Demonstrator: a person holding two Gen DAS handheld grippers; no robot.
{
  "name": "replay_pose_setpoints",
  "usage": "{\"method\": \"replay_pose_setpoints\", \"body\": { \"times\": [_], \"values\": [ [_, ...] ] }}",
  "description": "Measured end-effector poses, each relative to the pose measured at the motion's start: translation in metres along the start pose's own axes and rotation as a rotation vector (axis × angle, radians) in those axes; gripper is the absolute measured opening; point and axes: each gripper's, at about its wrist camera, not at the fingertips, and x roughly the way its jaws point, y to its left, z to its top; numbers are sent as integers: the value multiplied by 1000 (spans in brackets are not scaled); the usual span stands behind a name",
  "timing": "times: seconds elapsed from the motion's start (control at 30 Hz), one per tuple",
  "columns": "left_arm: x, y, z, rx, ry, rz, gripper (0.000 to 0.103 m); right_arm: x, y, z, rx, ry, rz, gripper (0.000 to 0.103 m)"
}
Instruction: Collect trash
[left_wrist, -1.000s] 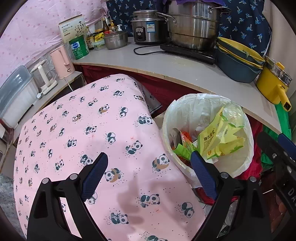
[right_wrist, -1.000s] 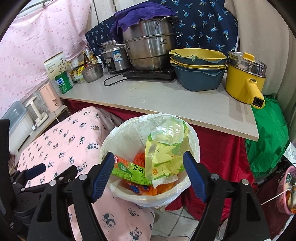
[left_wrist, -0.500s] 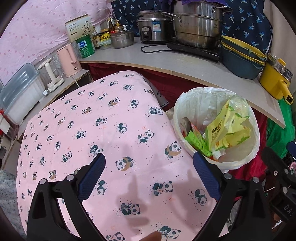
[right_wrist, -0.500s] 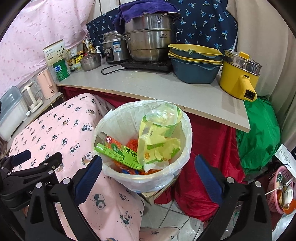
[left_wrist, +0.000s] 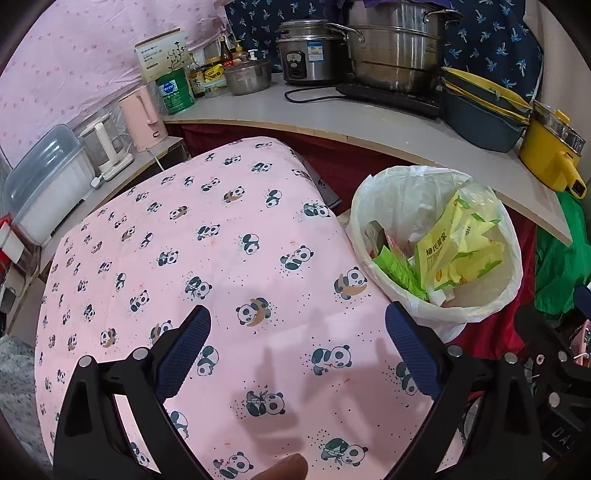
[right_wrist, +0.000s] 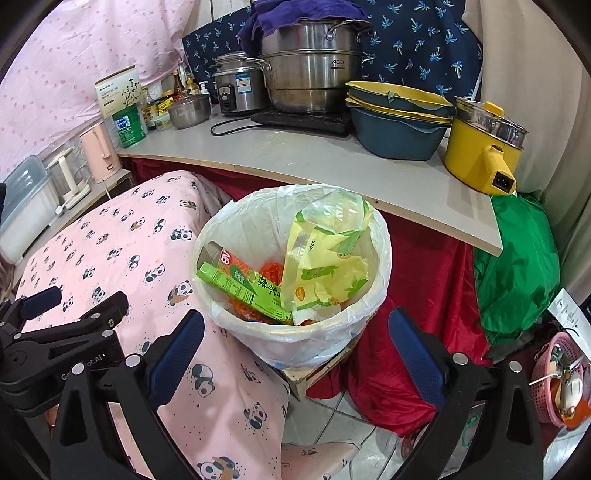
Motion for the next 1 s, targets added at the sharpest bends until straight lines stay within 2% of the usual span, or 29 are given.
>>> {"method": "replay_pose_setpoints", "body": {
  "times": [1.0],
  "values": [
    [-4, -5, 1, 8, -20, 14, 91, 2, 1, -2, -14, 5, -5, 96]
  ]
}}
